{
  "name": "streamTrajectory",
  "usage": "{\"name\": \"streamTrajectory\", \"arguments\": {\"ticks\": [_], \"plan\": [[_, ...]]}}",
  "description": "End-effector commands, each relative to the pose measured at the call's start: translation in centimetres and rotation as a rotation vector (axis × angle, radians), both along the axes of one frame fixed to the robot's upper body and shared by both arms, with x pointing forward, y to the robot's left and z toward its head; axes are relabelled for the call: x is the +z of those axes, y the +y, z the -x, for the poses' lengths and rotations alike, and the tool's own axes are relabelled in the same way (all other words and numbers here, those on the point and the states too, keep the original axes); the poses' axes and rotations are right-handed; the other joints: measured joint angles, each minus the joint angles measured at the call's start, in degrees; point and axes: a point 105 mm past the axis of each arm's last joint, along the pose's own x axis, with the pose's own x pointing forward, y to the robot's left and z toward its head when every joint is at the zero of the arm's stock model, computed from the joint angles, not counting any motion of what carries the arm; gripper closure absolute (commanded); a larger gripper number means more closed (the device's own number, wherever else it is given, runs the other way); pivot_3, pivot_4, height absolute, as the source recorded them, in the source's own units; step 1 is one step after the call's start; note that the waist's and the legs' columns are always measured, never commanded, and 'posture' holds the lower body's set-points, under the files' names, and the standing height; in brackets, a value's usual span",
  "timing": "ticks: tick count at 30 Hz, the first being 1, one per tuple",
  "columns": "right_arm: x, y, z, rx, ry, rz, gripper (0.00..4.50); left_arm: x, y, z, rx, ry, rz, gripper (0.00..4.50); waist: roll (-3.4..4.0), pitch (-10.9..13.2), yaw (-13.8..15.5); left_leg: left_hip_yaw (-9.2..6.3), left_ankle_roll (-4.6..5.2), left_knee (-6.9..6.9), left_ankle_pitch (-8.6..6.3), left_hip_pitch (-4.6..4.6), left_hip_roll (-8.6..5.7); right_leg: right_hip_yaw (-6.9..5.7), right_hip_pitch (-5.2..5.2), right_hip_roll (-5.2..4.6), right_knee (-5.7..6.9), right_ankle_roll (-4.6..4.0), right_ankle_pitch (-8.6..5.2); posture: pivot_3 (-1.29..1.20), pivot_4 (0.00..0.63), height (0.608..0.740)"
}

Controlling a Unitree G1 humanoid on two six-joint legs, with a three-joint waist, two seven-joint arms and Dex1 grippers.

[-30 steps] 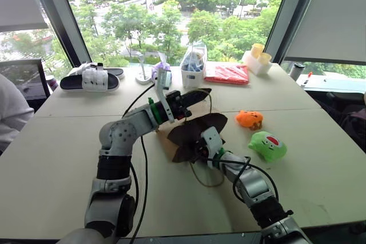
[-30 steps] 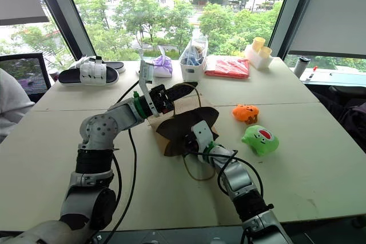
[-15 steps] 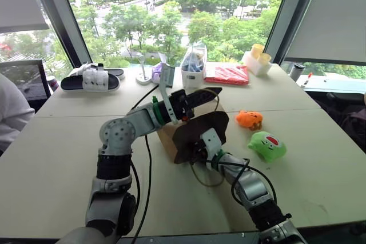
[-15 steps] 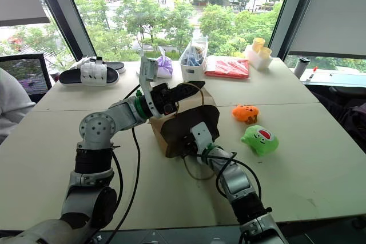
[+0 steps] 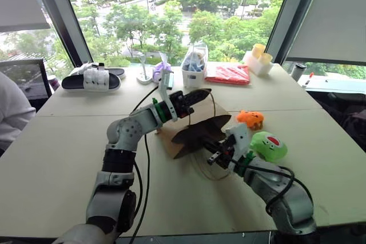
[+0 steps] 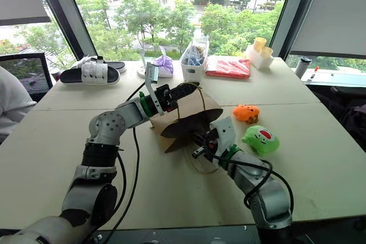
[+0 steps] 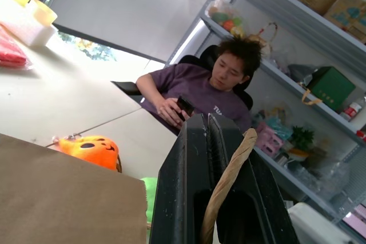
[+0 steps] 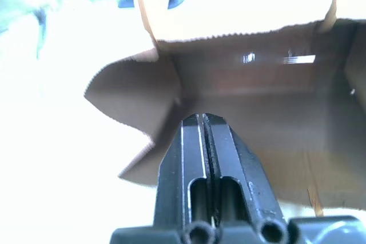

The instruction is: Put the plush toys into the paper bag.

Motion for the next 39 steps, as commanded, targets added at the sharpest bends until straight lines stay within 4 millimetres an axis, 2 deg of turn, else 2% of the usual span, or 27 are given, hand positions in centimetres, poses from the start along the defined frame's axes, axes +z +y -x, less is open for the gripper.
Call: {"name": "streamTrajectory", "arguments": {"ticks": [1, 2, 4, 5, 7, 9, 13, 19, 22, 25, 31, 33, 34, 37, 39], "plan": [[3.2, -1.4, 0.7, -0.029, -0.063, -0.094, 3.96, 1.8, -0.3, 0.7, -0.022, -0.064, 0.018, 4.50, 0.00, 0.00, 0.02, 0.00, 0.00, -0.01, 0.00, 0.00, 0.00, 0.00, 0.00, 0.00, 0.00, 0.00, 0.00, 0.00, 0.150, 0.740], [4.0, -2.7, 0.8, -0.068, -0.080, -0.121, 3.58, 1.8, -0.4, 0.7, -0.027, -0.065, 0.017, 4.50, 0.00, 0.00, 0.05, 0.00, 0.00, 0.00, 0.00, 0.00, 0.00, 0.00, 0.00, 0.00, 0.00, 0.00, 0.00, 0.00, 0.150, 0.740], [4.0, -7.6, 0.2, -0.260, -0.086, -0.071, 2.60, 1.9, -0.5, 0.8, -0.033, -0.067, 0.013, 4.50, 0.00, 0.00, 0.27, 0.01, 0.01, 0.00, 0.00, -0.01, -0.01, 0.00, 0.00, 0.00, -0.01, 0.00, 0.00, 0.00, 0.150, 0.740], [3.3, -10.1, 0.0, -0.362, -0.072, -0.003, 2.16, 1.9, -0.5, 0.9, -0.036, -0.071, 0.008, 4.50, -0.01, 0.00, 0.59, 0.03, 0.03, 0.01, -0.01, -0.02, -0.03, 0.00, 0.04, -0.02, -0.04, 0.00, 0.00, 0.00, 0.150, 0.740], [1.7, -13.5, -0.7, -0.515, -0.023, 0.137, 1.06, 1.9, -0.6, 1.0, -0.038, -0.074, 0.005, 4.50, -0.02, 0.01, 1.20, 0.12, 0.10, 0.03, -0.06, -0.04, -0.10, 0.00, 0.14, -0.04, -0.20, 0.01, 0.00, 0.00, 0.150, 0.740], [0.4, -15.7, -1.4, -0.621, 0.000, 0.260, 0.14, 1.8, -0.6, 1.1, -0.040, -0.071, 0.006, 4.50, -0.02, 0.01, 1.16, 0.15, 0.11, 0.00, -0.06, -0.03, -0.07, -0.01, 0.16, -0.03, -0.30, 0.00, 0.00, 0.00, 0.150, 0.740], [-2.3, -17.4, -3.0, -0.673, 0.040, 0.503, 0.02, 1.6, -0.8, 1.2, -0.042, -0.070, 0.004, 4.50, 0.00, 0.01, 0.56, 0.24, 0.11, 0.00, -0.05, 0.00, -0.04, 0.05, 0.13, -0.02, -0.26, 0.00, 0.00, 0.00, 0.150, 0.740], [-5.7, -16.1, -5.5, -0.590, 0.142, 0.542, 0.02, 1.5, -0.6, 1.1, -0.030, -0.073, 0.006, 4.50, 0.00, 0.01, -0.14, 0.25, 0.09, 0.00, -0.04, 0.01, -0.01, 0.07, 0.14, -0.01, -0.26, 0.01, 0.00, 0.00, 0.150, 0.740], [-7.3, -17.1, -6.4, -0.624, 0.207, 0.610, 0.02, 1.4, -0.3, 1.0, -0.012, -0.077, 0.005, 4.50, -0.01, 0.01, -0.01, 0.24, 0.09, 0.03, -0.04, 0.01, -0.03, 0.06, 0.19, -0.01, -0.29, 0.01, 0.00, 0.00, 0.150, 0.740], [-7.6, -17.7, -6.6, -0.646, 0.248, 0.609, 0.85, 1.4, 0.0, 0.8, 0.005, -0.077, 0.006, 4.50, -0.03, 0.00, 0.14, 0.22, 0.09, 0.05, -0.04, 0.04, -0.03, 0.05, 0.27, -0.01, -0.33, 0.00, 0.01, 0.00, 0.150, 0.740], [-8.0, -18.0, -5.8, -0.634, 0.280, 0.608, 3.69, 1.0, 0.1, 0.6, 0.013, -0.075, 0.006, 4.50, -0.08, -0.04, 0.22, 0.17, 0.09, 0.09, -0.04, 0.04, -0.04, 0.03, 0.33, -0.01, -0.37, 0.01, 0.01, 0.00, 0.150, 0.740], [-7.8, -18.1, -5.6, -0.638, 0.277, 0.602, 4.40, 1.0, 0.1, 0.6, 0.013, -0.076, 0.008, 4.50, -0.09, -0.04, 0.22, 0.15, 0.09, 0.09, -0.04, 0.04, -0.04, 0.00, 0.35, -0.01, -0.37, 0.01, 0.01, 0.00, 0.150, 0.740], [-6.8, -18.0, -5.7, -0.649, 0.235, 0.565, 4.49, 1.1, 0.1, 0.5, 0.013, -0.075, 0.011, 4.50, -0.09, -0.04, 0.29, 0.15, 0.09, 0.10, -0.04, 0.04, -0.04, 0.00, 0.36, -0.01, -0.37, 0.01, 0.01, 0.00, 0.150, 0.740], [-1.5, -16.6, -5.4, -0.617, 0.029, 0.384, 4.49, 1.5, 0.1, 0.2, 0.017, -0.077, 0.022, 4.50, -0.07, -0.03, 0.47, 0.13, 0.09, 0.08, -0.04, 0.00, -0.05, -0.01, 0.32, -0.01, -0.41, 0.01, 0.01, 0.00, 0.150, 0.740], [0.4, -15.6, -4.6, -0.563, -0.034, 0.319, 4.49, 1.7, 0.2, 0.1, 0.019, -0.078, 0.027, 4.50, -0.02, 0.01, 0.24, 0.14, 0.08, 0.06, -0.03, -0.03, -0.04, 0.01, 0.27, -0.01, -0.42, 0.02, 0.01, 0.00, 0.150, 0.740]]}}
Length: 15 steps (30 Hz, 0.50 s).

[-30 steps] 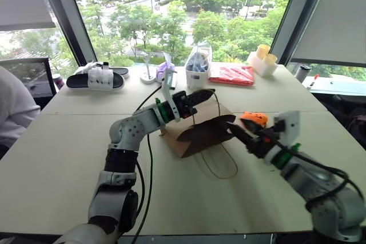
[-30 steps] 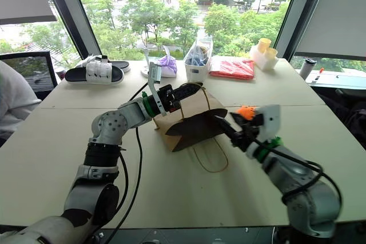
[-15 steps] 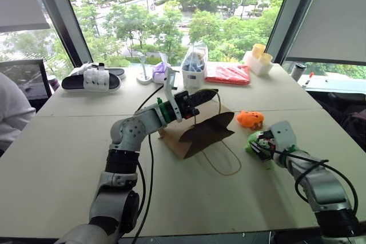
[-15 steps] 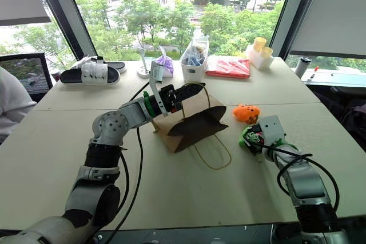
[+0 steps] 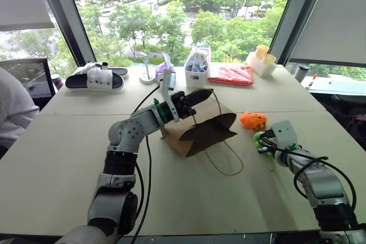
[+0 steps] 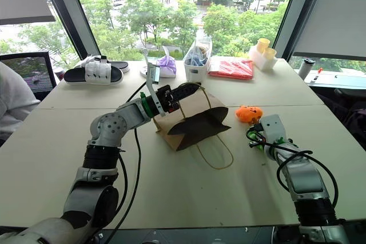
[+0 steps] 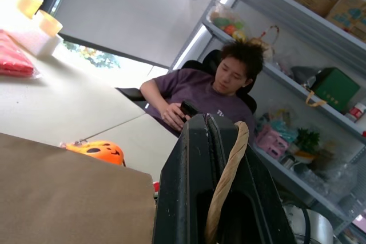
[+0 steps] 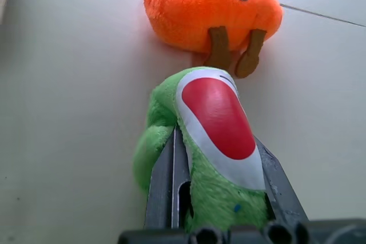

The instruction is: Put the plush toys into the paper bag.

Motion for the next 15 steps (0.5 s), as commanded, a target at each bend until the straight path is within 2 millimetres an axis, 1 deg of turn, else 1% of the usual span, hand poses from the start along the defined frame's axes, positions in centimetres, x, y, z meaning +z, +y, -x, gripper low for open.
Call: {"name": "streamTrajectory", "arguments": {"ticks": [1, 3, 4, 6, 8, 10, 13, 15], "plan": [[6.1, 2.0, 1.3, 0.133, -0.217, -0.081, 4.49, 1.8, 0.0, 0.0, -0.005, -0.053, 0.030, 4.50, 0.03, 0.02, -0.21, 0.02, 0.00, 0.00, 0.00, -0.02, 0.00, 0.02, -0.03, 0.00, 0.00, 0.00, 0.00, 0.00, 0.150, 0.740], [8.2, 4.5, 3.5, 0.284, -0.257, -0.146, 4.49, 1.9, 0.0, -0.4, -0.003, -0.049, 0.037, 4.50, 0.03, 0.02, -0.34, 0.02, 0.01, -0.03, -0.01, -0.01, 0.01, 0.01, -0.04, 0.00, -0.01, 0.01, 0.00, 0.00, 0.150, 0.740], [8.8, 5.4, 4.4, 0.338, -0.261, -0.165, 4.49, 2.0, 0.1, -0.6, -0.002, -0.047, 0.038, 4.50, 0.03, 0.02, -0.27, 0.01, 0.02, -0.06, -0.01, 0.02, 0.03, 0.01, -0.04, 0.01, -0.01, 0.01, 0.00, 0.00, 0.150, 0.740], [9.2, 6.6, 5.3, 0.385, -0.255, -0.214, 4.49, 2.1, -0.1, -0.7, -0.010, -0.045, 0.040, 4.50, 0.02, 0.02, -0.38, -0.02, 0.03, -0.07, -0.02, 0.02, 0.05, -0.03, -0.02, 0.04, -0.01, 0.01, 0.00, 0.00, 0.150, 0.740], [9.2, 8.5, 6.0, 0.447, -0.238, -0.279, 4.49, 2.3, -0.4, -0.7, -0.025, -0.046, 0.045, 4.50, 0.02, 0.02, -0.29, -0.01, 0.03, -0.04, -0.02, 0.03, 0.05, -0.02, 0.01, 0.04, -0.01, 0.01, 0.00, 0.00, 0.150, 0.740], [8.7, 10.4, 6.7, 0.521, -0.201, -0.310, 4.49, 2.6, -0.5, -0.7, -0.036, -0.051, 0.050, 4.50, 0.02, 0.02, -0.25, -0.02, 0.04, -0.02, -0.02, 0.02, 0.05, -0.02, 0.02, 0.04, -0.01, 0.01, 0.00, 0.00, 0.150, 0.740], [8.2, 12.1, 6.9, 0.566, -0.174, -0.347, 4.49, 2.9, -0.7, -0.5, -0.047, -0.054, 0.055, 4.50, 0.02, 0.02, -0.26, -0.02, 0.04, -0.03, -0.02, 0.01, 0.04, -0.02, -0.01, 0.03, 0.00, 0.01, 0.00, 0.00, 0.150, 0.740], [7.7, 13.3, 6.2, 0.583, -0.159, -0.337, 4.49, 3.1, -0.9, -0.1, -0.070, -0.051, 0.063, 4.50, 0.02, 0.02, -0.30, -0.03, 0.04, -0.04, -0.02, 0.00, 0.04, -0.01, -0.03, 0.03, 0.00, 0.01, 0.00, 0.00, 0.150, 0.740]]}}
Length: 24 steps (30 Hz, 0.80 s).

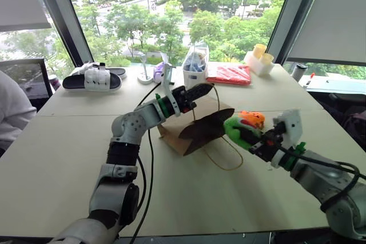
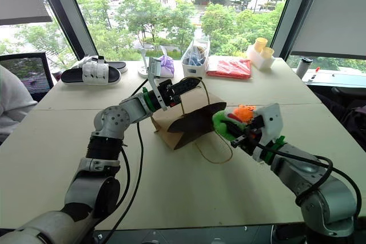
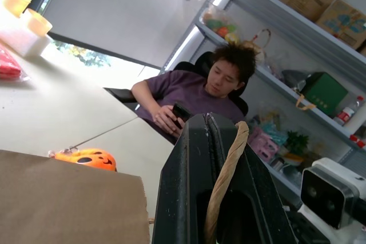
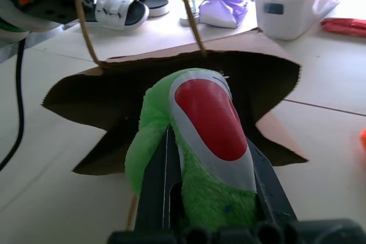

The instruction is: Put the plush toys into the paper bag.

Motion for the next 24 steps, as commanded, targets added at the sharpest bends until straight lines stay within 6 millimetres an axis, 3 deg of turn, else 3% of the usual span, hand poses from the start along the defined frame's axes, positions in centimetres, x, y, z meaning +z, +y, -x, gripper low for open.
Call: {"name": "streamTrajectory", "arguments": {"ticks": [1, 4, 10, 14, 20, 24], "plan": [[0.4, 2.2, -0.7, 0.051, -0.040, 0.026, 4.49, 2.3, -0.4, 1.0, -0.045, -0.061, 0.044, 4.50, 0.00, 0.00, -0.12, 0.01, 0.00, 0.00, 0.00, 0.00, 0.00, 0.01, -0.02, 0.00, 0.00, 0.00, 0.00, 0.00, 0.150, 0.740], [-0.8, 3.2, -2.6, 0.051, -0.033, 0.101, 4.49, 1.9, -0.9, 1.4, -0.060, -0.063, 0.030, 4.50, 0.00, 0.00, -0.11, 0.02, 0.00, 0.00, 0.00, 0.02, 0.00, 0.00, -0.02, 0.00, 0.02, 0.00, 0.00, 0.00, 0.150, 0.740], [-2.3, 3.5, -5.1, 0.045, -0.045, 0.226, 4.49, 1.6, -0.7, 1.9, -0.071, -0.060, 0.033, 4.50, 0.00, 0.00, -0.12, 0.03, -0.05, -0.02, 0.03, -0.03, -0.02, 0.01, -0.07, 0.00, 0.00, 0.00, 0.00, 0.00, 0.150, 0.740], [-2.6, 5.6, -8.4, 0.077, -0.084, 0.266, 4.49, 1.6, -0.5, 2.2, -0.070, -0.053, 0.041, 4.50, 0.00, 0.00, -0.60, 0.12, -0.04, -0.01, 0.03, 0.04, 0.00, 0.07, -0.11, 0.00, 0.06, -0.02, 0.02, 0.00, 0.150, 0.740], [-2.6, 7.8, -9.7, 0.136, -0.114, 0.288, 4.49, 1.7, -0.5, 2.4, -0.057, -0.055, 0.044, 4.50, 0.00, 0.01, -0.11, 0.02, -0.46, -0.04, 0.26, -0.01, 0.01, 0.03, -0.23, 0.02, 0.30, -0.03, 0.02, 0.00, 0.150, 0.740], [-2.8, 7.9, -9.8, 0.138, -0.125, 0.307, 2.72, 1.9, -0.1, 2.1, -0.024, -0.050, 0.057, 4.50, -0.01, 0.01, -0.15, 0.03, -0.46, -0.03, 0.26, -0.05, -0.06, 0.04, -0.23, -0.04, 0.24, -0.03, 0.02, 0.00, 0.150, 0.740]]}}
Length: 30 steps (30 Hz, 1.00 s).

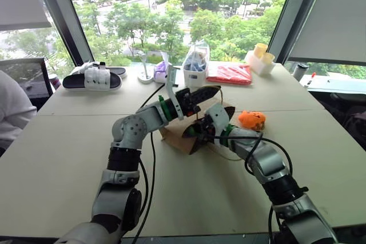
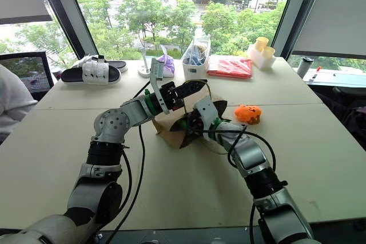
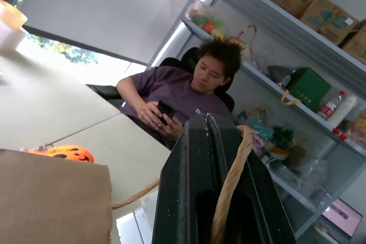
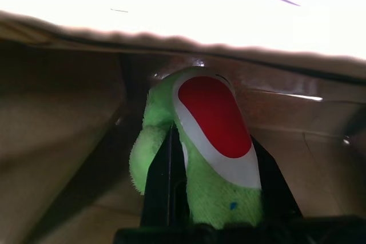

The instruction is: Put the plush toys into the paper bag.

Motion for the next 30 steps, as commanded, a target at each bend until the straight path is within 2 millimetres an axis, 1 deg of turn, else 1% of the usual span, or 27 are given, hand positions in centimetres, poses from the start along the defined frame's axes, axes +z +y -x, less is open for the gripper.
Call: {"name": "streamTrajectory", "arguments": {"ticks": [1, 5, 6, 7, 10, 14, 15, 16, 17, 18, 19, 20, 21, 24, 27, 30], "plan": [[1.5, 0.2, -0.2, 0.005, -0.068, -0.001, 2.24, 1.7, 0.4, 0.3, 0.014, -0.040, 0.050, 4.50, 0.00, 0.00, -0.06, 0.00, 0.00, 0.00, 0.00, 0.01, 0.01, 0.00, 0.00, 0.00, -0.01, 0.00, 0.00, 0.00, 0.150, 0.740], [2.2, -0.7, 0.2, -0.012, -0.108, -0.008, 0.22, 2.1, 0.8, -0.3, 0.048, -0.031, 0.070, 4.50, 0.00, 0.00, -0.11, 0.00, -0.01, 0.00, 0.00, 0.02, 0.03, -0.01, -0.01, 0.02, 0.02, 0.00, 0.00, 0.00, 0.150, 0.740], [2.5, -0.9, 0.4, -0.016, -0.114, -0.020, 0.10, 2.0, 0.8, -0.5, 0.056, -0.031, 0.068, 4.50, 0.00, 0.00, -0.11, 0.00, -0.01, 0.00, 0.00, 0.02, 0.03, -0.01, -0.01, 0.02, 0.03, 0.00, 0.00, 0.00, 0.150, 0.740], [2.9, -1.2, 0.9, -0.010, -0.125, -0.031, 0.10, 2.0, 0.8, -0.7, 0.066, -0.031, 0.065, 4.50, 0.00, 0.00, -0.10, 0.00, -0.01, 0.00, 0.00, 0.02, 0.03, -0.01, -0.01, 0.02, 0.05, 0.00, 0.00, 0.00, 0.150, 0.740], [4.5, -3.1, 3.1, -0.012, -0.141, -0.093, 0.10, 1.9, 1.0, -1.3, 0.087, -0.026, 0.062, 4.50, 0.00, 0.00, 0.16, -0.02, -0.01, 0.00, 0.00, 0.00, 0.02, -0.02, -0.02, 0.02, 0.04, 0.00, 0.00, 0.00, 0.150, 0.740], [5.4, -4.3, 5.0, -0.003, -0.116, -0.193, 0.10, 1.7, 1.0, -1.5, 0.089, -0.024, 0.061, 4.50, -0.01, 0.00, 0.01, 0.00, 0.04, 0.01, -0.02, 0.00, 0.02, -0.01, 0.03, 0.02, -0.05, 0.01, 0.00, 0.00, 0.150, 0.740], [6.3, -6.2, 5.7, -0.049, -0.110, -0.295, 0.10, 1.7, 1.0, -1.5, 0.089, -0.024, 0.062, 4.50, -0.01, 0.00, 0.03, -0.01, 0.18, 0.00, -0.10, 0.01, 0.03, -0.01, 0.04, 0.02, -0.04, 0.01, 0.00, 0.00, 0.150, 0.740], [6.9, -7.7, 6.2, -0.084, -0.109, -0.362, 0.10, 1.6, 1.0, -1.5, 0.089, -0.024, 0.063, 4.50, -0.01, 0.00, 0.11, -0.01, 0.36, 0.00, -0.20, 0.02, 0.04, -0.02, 0.03, 0.03, -0.03, 0.01, 0.00, 0.00, 0.150, 0.740], [7.3, -10.0, 6.3, -0.168, -0.123, -0.399, 0.10, 1.6, 1.0, -1.5, 0.089, -0.024, 0.064, 4.50, -0.01, 0.00, 0.30, -0.04, 0.37, -0.01, -0.21, 0.02, 0.05, -0.02, 0.05, 0.04, -0.03, 0.01, 0.00, 0.00, 0.150, 0.740], [7.3, -11.8, 6.2, -0.242, -0.135, -0.411, 0.10, 1.6, 1.0, -1.5, 0.089, -0.023, 0.066, 4.50, -0.01, 0.01, 0.40, -0.08, 0.37, 0.00, -0.21, 0.01, 0.04, -0.03, 0.07, 0.04, -0.03, 0.01, 0.00, 0.00, 0.150, 0.740], [7.3, -13.1, 5.9, -0.300, -0.146, -0.404, 0.10, 1.6, 1.0, -1.5, 0.089, -0.022, 0.067, 4.50, -0.01, 0.01, 0.37, -0.08, 0.37, 0.02, -0.21, 0.01, 0.03, -0.02, 0.09, 0.03, -0.05, 0.01, 0.00, 0.00, 0.150, 0.740], [7.4, -14.7, 5.1, -0.390, -0.177, -0.388, 0.10, 1.5, 0.9, -1.5, 0.087, -0.022, 0.066, 4.50, -0.01, 0.01, 0.35, -0.04, 0.39, 0.04, -0.22, 0.01, 0.02, 0.00, 0.13, 0.02, -0.13, 0.00, 0.00, 0.00, 0.150, 0.740], [7.5, -15.6, 4.6, -0.442, -0.197, -0.377, 0.10, 1.5, 0.9, -1.5, 0.086, -0.022, 0.066, 4.50, -0.01, 0.01, 0.20, 0.01, 0.40, 0.05, -0.22, 0.03, 0.01, 0.00, 0.16, 0.02, -0.13, 0.00, 0.00, 0.00, 0.150, 0.740], [5.9, -17.5, 1.7, -0.585, -0.184, -0.251, 0.10, 1.5, 0.7, -1.5, 0.080, -0.024, 0.064, 4.50, 0.00, 0.00, -0.30, 0.14, 0.40, 0.02, -0.23, 0.14, 0.05, 0.03, 0.17, 0.02, -0.12, 0.00, 0.00, 0.00, 0.150, 0.740], [4.1, -18.5, -1.3, -0.688, -0.148, -0.143, 0.10, 1.5, 0.7, -1.5, 0.083, -0.027, 0.063, 4.50, 0.03, 0.00, -0.42, 0.18, 0.40, -0.01, -0.21, 0.14, 0.08, 0.09, 0.05, 0.05, 0.06, -0.01, 0.00, 0.00, 0.150, 0.740], [2.4, -18.3, -3.9, -0.717, -0.088, -0.084, 0.10, 1.6, 0.9, -1.6, 0.094, -0.032, 0.061, 4.50, 0.03, 0.01, -0.33, 0.28, 0.31, 0.00, -0.16, 0.10, 0.08, 0.13, -0.09, 0.03, 0.21, -0.01, -0.01, 0.00, 0.150, 0.740]]}}
